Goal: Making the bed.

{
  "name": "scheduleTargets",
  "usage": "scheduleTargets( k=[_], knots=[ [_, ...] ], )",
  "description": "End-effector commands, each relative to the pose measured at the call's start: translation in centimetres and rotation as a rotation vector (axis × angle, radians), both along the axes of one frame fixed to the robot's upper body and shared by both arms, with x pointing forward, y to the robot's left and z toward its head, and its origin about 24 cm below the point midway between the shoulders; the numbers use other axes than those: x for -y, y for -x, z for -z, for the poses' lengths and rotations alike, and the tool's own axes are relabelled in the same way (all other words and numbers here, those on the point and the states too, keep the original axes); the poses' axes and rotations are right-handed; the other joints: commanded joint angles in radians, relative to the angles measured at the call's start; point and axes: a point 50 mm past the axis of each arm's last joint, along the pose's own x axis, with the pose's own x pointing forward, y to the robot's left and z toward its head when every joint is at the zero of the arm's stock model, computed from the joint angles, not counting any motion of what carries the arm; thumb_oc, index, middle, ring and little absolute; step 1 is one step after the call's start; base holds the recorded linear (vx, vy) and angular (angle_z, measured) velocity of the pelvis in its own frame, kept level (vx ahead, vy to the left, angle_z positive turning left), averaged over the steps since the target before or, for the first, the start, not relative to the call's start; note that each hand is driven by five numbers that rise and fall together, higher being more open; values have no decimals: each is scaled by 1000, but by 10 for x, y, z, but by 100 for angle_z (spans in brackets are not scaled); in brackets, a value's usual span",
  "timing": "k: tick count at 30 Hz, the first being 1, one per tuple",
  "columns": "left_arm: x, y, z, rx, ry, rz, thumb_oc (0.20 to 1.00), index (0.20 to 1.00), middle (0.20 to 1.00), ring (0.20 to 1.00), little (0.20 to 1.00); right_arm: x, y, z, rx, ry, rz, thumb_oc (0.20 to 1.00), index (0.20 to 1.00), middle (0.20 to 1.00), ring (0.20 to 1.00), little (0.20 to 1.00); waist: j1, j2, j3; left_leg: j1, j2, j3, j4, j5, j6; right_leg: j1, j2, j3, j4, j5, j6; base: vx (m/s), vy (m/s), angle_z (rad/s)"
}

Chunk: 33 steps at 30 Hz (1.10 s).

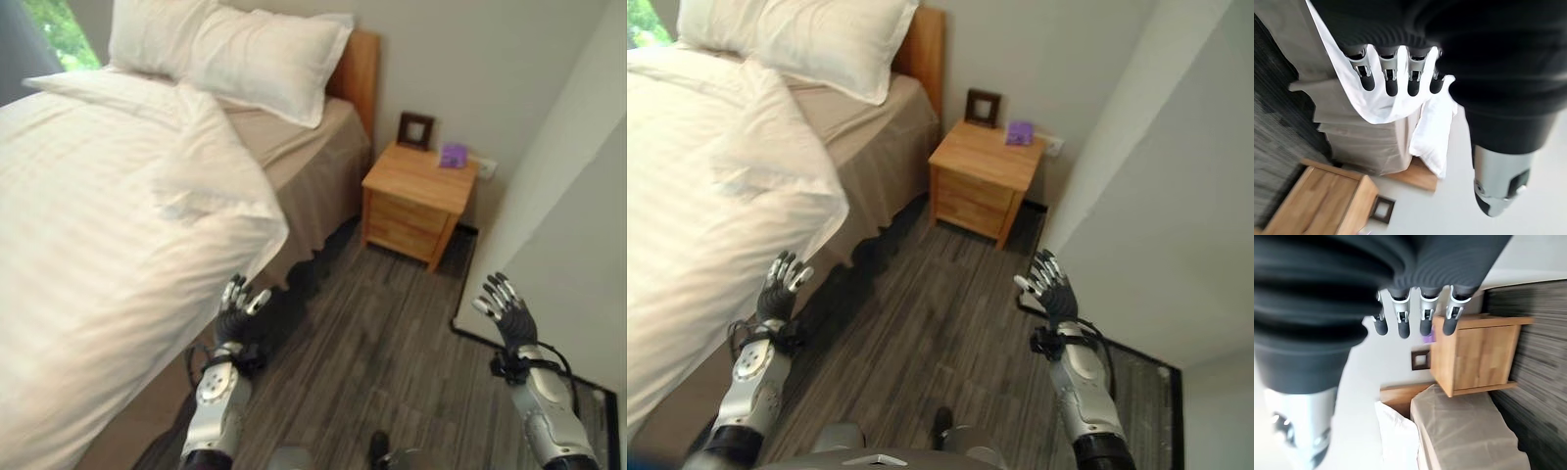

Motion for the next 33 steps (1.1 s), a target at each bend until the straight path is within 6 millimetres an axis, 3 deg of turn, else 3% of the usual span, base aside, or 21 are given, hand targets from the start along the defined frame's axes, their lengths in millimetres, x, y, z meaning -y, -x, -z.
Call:
scheduleTargets(
  k=[1, 4, 5, 7, 8, 10, 12, 13, 14, 15, 16, 17, 18, 20, 23, 25, 26, 27, 28, 30, 33],
  knots=[
    [-7, -8, -29, 152, -3, 35, 1000, 1000, 1000, 1000, 1000, 8, -13, -48, 197, 90, -51, 1000, 1000, 1000, 1000, 1000, 46, 32, -16, 145, -17, 75, -434, 3, -29, 61, -68, 34, -87, 107, 158, 455, -57, 19],
    [-6, -5, -23, 125, -11, 48, 1000, 1000, 1000, 1000, 1000, 6, -14, -49, 195, 120, -70, 1000, 1000, 1000, 1000, 1000, 63, 30, -34, 141, -103, 125, -633, 5, -5, 100, -66, 30, -90, 83, 177, 453, -13, 29],
    [-6, -2, -19, 112, -6, 40, 1000, 1000, 1000, 1000, 1000, 1, -16, -47, 189, 146, -97, 1000, 1000, 1000, 1000, 1000, 77, 48, -59, 130, -145, 187, -822, 16, -9, 152, -33, 26, -94, 52, 192, 754, 16, 38],
    [-4, -2, -22, 122, -13, 49, 1000, 1000, 1000, 1000, 1000, -3, -18, -47, 181, 169, -123, 1000, 1000, 1000, 1000, 1000, 72, 48, -77, 163, -158, 279, -884, 48, -7, 190, -31, 20, -93, 52, 203, 554, 9, 37],
    [-4, -2, -22, 121, -13, 48, 1000, 1000, 1000, 1000, 1000, -4, -18, -47, 180, 170, -124, 1000, 1000, 1000, 1000, 1000, 74, 46, -77, 169, -162, 282, -890, 46, -8, 192, -35, 23, -93, 50, 206, 478, 41, 36],
    [-7, 1, -22, 120, -29, 40, 1000, 1000, 1000, 1000, 1000, -13, -19, -46, 178, 158, -169, 1000, 1000, 1000, 1000, 1000, 89, 38, -95, 208, -178, 289, -888, 13, 25, 198, -45, 21, -56, 59, 222, 488, 90, 15],
    [-9, 0, -21, 102, -53, 26, 1000, 1000, 1000, 1000, 1000, -29, -20, -38, 154, 165, -230, 1000, 1000, 1000, 1000, 1000, 112, 14, -117, 282, -235, 289, -930, -36, 93, 159, -112, 9, 204, 228, 308, 455, 163, -25],
    [-9, 1, -21, 102, -54, 25, 1000, 1000, 1000, 1000, 1000, -29, -20, -38, 155, 165, -230, 1000, 1000, 1000, 1000, 1000, 113, 12, -118, 282, -240, 292, -933, -40, 98, 151, -118, 14, 218, 223, 314, 396, 214, -34],
    [-10, -3, -27, 122, -73, 27, 1000, 1000, 1000, 1000, 1000, -36, -19, -35, 150, 133, -248, 1000, 1000, 1000, 1000, 1000, 90, 26, -99, 365, -253, 260, -977, -78, 136, 42, -149, 19, 469, 316, 347, 401, 197, -24],
    [-9, -4, -28, 122, -80, 37, 1000, 1000, 1000, 1000, 1000, -37, -18, -34, 147, 128, -254, 1000, 1000, 1000, 1000, 1000, 75, 37, -90, 394, -250, 242, -981, -89, 146, 3, -155, 21, 556, 325, 347, 479, 155, 24],
    [-10, -6, -30, 123, -106, 43, 1000, 1000, 1000, 1000, 1000, -37, -17, -33, 140, 137, -256, 1000, 1000, 1000, 1000, 1000, 60, 55, -82, 413, -229, 231, -981, -85, 156, -48, -143, 18, 600, 324, 319, 201, 23, 79],
    [-10, -6, -30, 123, -106, 43, 1000, 1000, 1000, 1000, 1000, -37, -18, -33, 140, 138, -256, 1000, 1000, 1000, 1000, 1000, 58, 55, -83, 411, -230, 229, -981, -84, 157, -51, -145, 17, 603, 323, 318, 321, -18, 142],
    [-9, -9, -34, 135, -114, 62, 1000, 1000, 1000, 1000, 1000, -35, -15, -32, 128, 164, -259, 1000, 1000, 1000, 1000, 1000, 26, 68, -74, 465, -233, 161, -1001, -96, 157, -125, -162, 18, 592, 263, 289, 346, -23, 139],
    [-9, -11, -38, 152, -112, 70, 1000, 1000, 1000, 1000, 1000, -31, -13, -31, 128, 148, -246, 1000, 1000, 1000, 1000, 1000, 15, 75, -73, 481, -224, 117, -1007, -93, 137, -164, -216, 2, 470, 237, 262, 390, -82, 130],
    [-9, -10, -37, 148, -117, 73, 1000, 1000, 1000, 1000, 1000, -28, -10, -29, 120, 143, -238, 1000, 1000, 1000, 1000, 1000, -2, 74, -74, 494, -225, 60, -1007, -106, 122, -176, -221, 30, 332, 245, 259, 226, -99, 114],
    [-9, -6, -32, 133, -106, 66, 1000, 1000, 1000, 1000, 1000, -29, -9, -29, 122, 122, -245, 1000, 1000, 1000, 1000, 1000, -19, 63, -72, 517, -235, -6, -1011, -131, 106, -163, -183, 131, 137, 243, 266, 397, -196, 131],
    [-12, -4, -31, 128, -109, 57, 1000, 1000, 1000, 1000, 1000, -28, -8, -29, 124, 108, -254, 1000, 1000, 1000, 1000, 1000, -37, 61, -72, 528, -240, -63, -1004, -137, 100, -170, -139, 256, 46, 238, 282, 434, -232, 120],
    [-11, -5, -32, 130, -124, 79, 1000, 1000, 1000, 1000, 1000, -28, -5, -27, 121, 89, -251, 1000, 1000, 1000, 1000, 1000, -38, 52, -61, 525, -247, -130, -1001, -149, 92, -173, -132, 352, -12, 259, 305, 431, -249, 116],
    [-11, -5, -33, 133, -137, 91, 1000, 1000, 1000, 1000, 1000, -28, -2, -25, 113, 84, -256, 1000, 1000, 1000, 1000, 1000, -36, 50, -59, 525, -250, -178, -1000, -160, 89, -187, -129, 397, -37, 269, 317, 334, -227, 134],
    [-11, -6, -36, 136, -166, 111, 1000, 1000, 1000, 1000, 1000, -28, -1, -25, 110, 80, -264, 1000, 1000, 1000, 1000, 1000, -38, 42, -57, 530, -248, -251, -992, -177, 82, -190, -127, 422, -49, 283, 328, 230, -222, 207],
    [-9, -9, -44, 169, -194, 133, 1000, 1000, 1000, 1000, 1000, -30, -3, -29, 133, 62, -287, 1000, 1000, 1000, 1000, 1000, -30, 32, -62, 513, -227, -329, -967, -188, 60, -149, -139, 385, -40, 233, 318, 124, -253, 174]
  ],
)
